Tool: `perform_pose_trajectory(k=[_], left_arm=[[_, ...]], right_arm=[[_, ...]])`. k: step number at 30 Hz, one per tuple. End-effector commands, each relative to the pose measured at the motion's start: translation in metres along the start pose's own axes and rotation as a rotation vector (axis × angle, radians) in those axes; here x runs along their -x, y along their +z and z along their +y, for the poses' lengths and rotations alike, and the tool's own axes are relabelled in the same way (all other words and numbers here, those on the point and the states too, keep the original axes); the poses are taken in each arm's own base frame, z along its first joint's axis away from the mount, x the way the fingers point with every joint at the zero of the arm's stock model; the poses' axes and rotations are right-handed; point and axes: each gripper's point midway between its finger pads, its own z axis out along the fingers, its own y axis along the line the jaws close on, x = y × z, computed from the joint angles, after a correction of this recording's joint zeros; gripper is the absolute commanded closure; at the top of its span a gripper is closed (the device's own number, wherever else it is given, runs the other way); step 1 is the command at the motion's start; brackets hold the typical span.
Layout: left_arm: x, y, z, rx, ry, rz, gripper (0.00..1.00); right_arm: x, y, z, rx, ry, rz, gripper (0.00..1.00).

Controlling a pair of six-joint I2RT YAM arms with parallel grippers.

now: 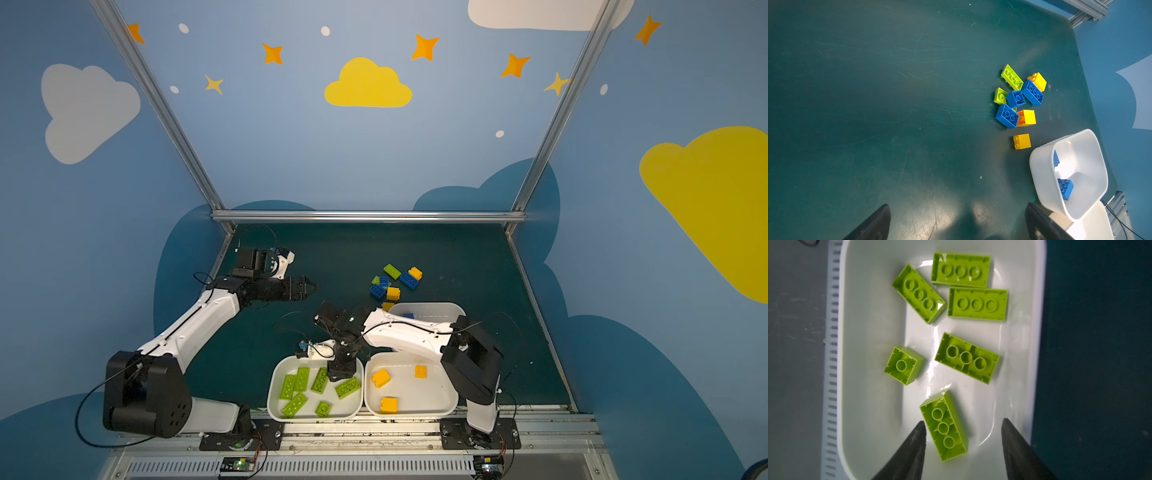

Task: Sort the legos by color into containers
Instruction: 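Carry the lime-green brick to the nearest white bin and release it, then return the right gripper to the pile and grasp a blue brick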

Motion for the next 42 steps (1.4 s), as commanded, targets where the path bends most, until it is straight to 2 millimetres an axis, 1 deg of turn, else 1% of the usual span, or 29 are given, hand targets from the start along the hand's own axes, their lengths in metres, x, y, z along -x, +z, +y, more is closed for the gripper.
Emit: perform_pose_trajectory(k=[1,3,7,9,11,14,17,22,26,30,33,36,42], left_arm=[[0.006,-0.004,-0.003,-0.007,0.012,-0.008,0.01],[0.009,-0.007,-0.005,-0.015,0.01,-0.016,0.01],[0.011,-0.011,-0.008,-0.022,0.009,-0.026,0.01],[0.012,-0.011,-0.01,-0.029,0.01,-0.028,0.01],[0.013,-0.011,-0.01,-0.032,0.009,-0.029,0.01],[0.012,-0.009,-0.011,-0.037,0.002,-0.023,0.0],[0.011,-0.008,-0.012,-0.047,-0.001,-0.018,0.01],[0.012,-0.008,-0.011,-0.046,0.001,-0.016,0.01],[0.011,-0.006,-0.01,-0.048,-0.004,-0.01,0.0],[0.009,-0.002,-0.011,-0.065,-0.004,0.002,0.01],[0.007,0.001,-0.012,-0.08,0.001,0.017,0.01],[0.006,0.003,-0.012,-0.084,0.002,0.024,0.01],[0.005,0.006,-0.011,-0.086,0.001,0.031,0.0]], right_arm=[[0.02,-0.058,-0.028,-0.092,0.124,-0.148,0.39],[0.01,-0.078,-0.049,-0.148,0.217,-0.162,0.37],[-0.021,-0.112,-0.095,-0.244,0.513,-0.168,0.34],[-0.037,-0.123,-0.114,-0.284,0.651,-0.163,0.34],[-0.047,-0.127,-0.125,-0.298,0.721,-0.163,0.35],[-0.064,-0.124,-0.146,-0.343,0.75,-0.127,0.35],[-0.078,-0.11,-0.166,-0.331,0.806,-0.095,0.36],[-0.093,-0.091,-0.192,-0.335,0.823,-0.048,0.37],[-0.107,-0.081,-0.211,-0.377,0.815,0.014,0.37],[-0.113,-0.07,-0.224,-0.383,0.793,0.05,0.37],[-0.113,-0.062,-0.231,-0.368,0.797,0.044,0.38],[-0.111,-0.056,-0.238,-0.368,0.784,0.043,0.39],[-0.116,-0.047,-0.249,-0.383,0.768,0.075,0.39]])
